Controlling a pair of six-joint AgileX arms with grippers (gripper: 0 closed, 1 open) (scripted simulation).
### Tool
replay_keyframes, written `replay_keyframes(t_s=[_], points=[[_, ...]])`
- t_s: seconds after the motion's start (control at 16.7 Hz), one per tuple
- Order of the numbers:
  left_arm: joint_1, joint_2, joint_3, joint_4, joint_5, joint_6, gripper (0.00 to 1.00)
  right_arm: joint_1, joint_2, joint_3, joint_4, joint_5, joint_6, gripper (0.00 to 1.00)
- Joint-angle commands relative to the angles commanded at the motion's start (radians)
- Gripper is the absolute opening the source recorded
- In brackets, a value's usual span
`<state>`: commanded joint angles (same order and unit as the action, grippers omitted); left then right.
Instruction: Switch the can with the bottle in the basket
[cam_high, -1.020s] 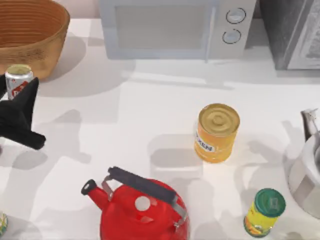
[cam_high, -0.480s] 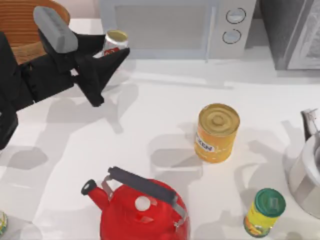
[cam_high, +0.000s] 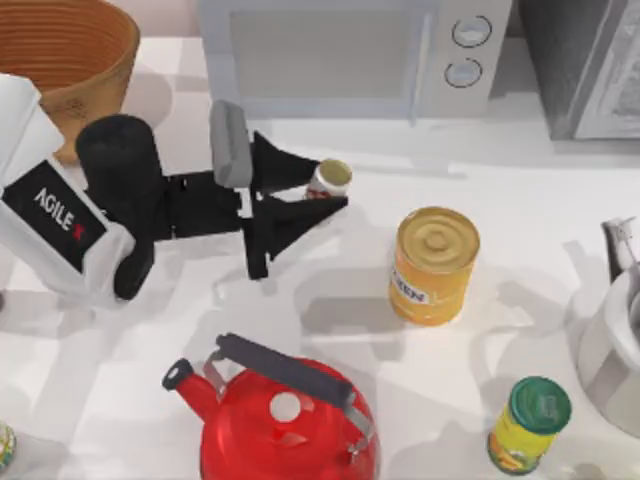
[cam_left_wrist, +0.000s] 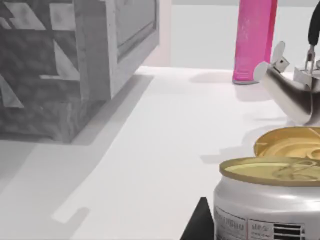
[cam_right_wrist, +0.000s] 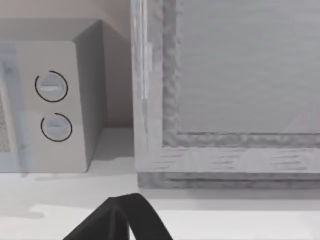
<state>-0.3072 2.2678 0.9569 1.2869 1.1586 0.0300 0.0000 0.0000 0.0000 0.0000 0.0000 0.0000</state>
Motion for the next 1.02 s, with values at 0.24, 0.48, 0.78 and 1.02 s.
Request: replay_keyframes(t_s=[0.24,0.48,0.78,1.02], points=[[-0.026,0.19,0.079,0.106,0.096,0.001,0.0,0.0,0.0,0.0,0.0,0.0,0.0,1.0],[-0.033,0.237,0.099,0.133,0.12,0.001,0.0,0.0,0.0,0.0,0.0,0.0,0.0,1.0],[-0.033,0.237,0.099,0.133,0.12,0.001,0.08,0.0,0.0,0.0,0.0,0.0,0.0,1.0],[-0.033,0.237,0.099,0.133,0.12,0.001,0.38,0.0,0.0,0.0,0.0,0.0,0.0,1.0]])
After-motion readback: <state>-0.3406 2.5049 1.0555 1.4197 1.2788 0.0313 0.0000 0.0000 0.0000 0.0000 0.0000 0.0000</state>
